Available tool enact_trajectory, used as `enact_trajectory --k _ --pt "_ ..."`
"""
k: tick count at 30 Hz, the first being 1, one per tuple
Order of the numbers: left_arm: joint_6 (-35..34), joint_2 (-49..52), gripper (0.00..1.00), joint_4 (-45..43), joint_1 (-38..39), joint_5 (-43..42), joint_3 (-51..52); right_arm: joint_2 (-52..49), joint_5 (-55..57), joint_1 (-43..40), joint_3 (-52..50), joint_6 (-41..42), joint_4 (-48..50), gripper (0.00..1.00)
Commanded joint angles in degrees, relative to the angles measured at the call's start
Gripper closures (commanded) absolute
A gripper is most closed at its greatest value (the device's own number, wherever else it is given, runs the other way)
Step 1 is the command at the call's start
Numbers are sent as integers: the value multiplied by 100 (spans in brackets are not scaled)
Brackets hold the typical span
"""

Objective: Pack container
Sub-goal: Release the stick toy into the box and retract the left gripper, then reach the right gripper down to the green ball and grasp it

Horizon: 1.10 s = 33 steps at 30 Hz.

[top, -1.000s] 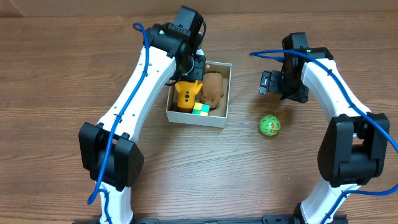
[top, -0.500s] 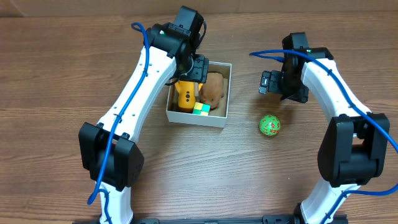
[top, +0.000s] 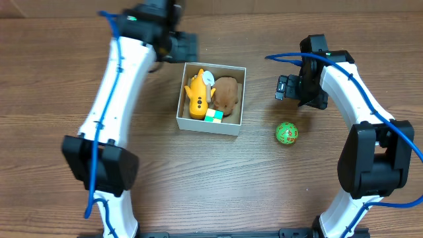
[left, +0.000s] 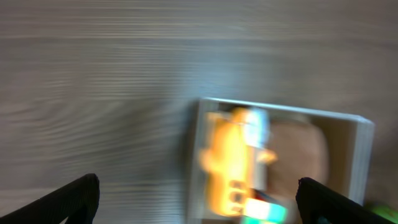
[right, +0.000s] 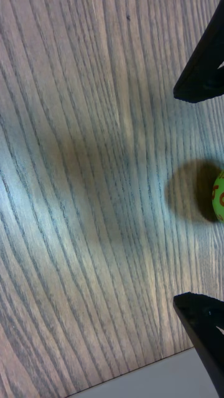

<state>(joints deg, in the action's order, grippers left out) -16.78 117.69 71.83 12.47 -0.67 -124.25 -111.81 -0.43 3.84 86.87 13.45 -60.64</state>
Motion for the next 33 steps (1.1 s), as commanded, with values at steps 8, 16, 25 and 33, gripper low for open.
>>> enact_trajectory --k 8,16,25,33 --pt "2 26 0 450 -1589 702 -111 81 57 -7 20 -33 24 0" --pt "2 28 0 573 -1843 595 -111 81 55 -7 20 -33 24 0" --pt "2 28 0 573 -1840 595 -111 81 55 -7 20 -33 26 0" --pt "2 28 0 573 -1840 595 -111 81 35 -7 20 -28 527 0"
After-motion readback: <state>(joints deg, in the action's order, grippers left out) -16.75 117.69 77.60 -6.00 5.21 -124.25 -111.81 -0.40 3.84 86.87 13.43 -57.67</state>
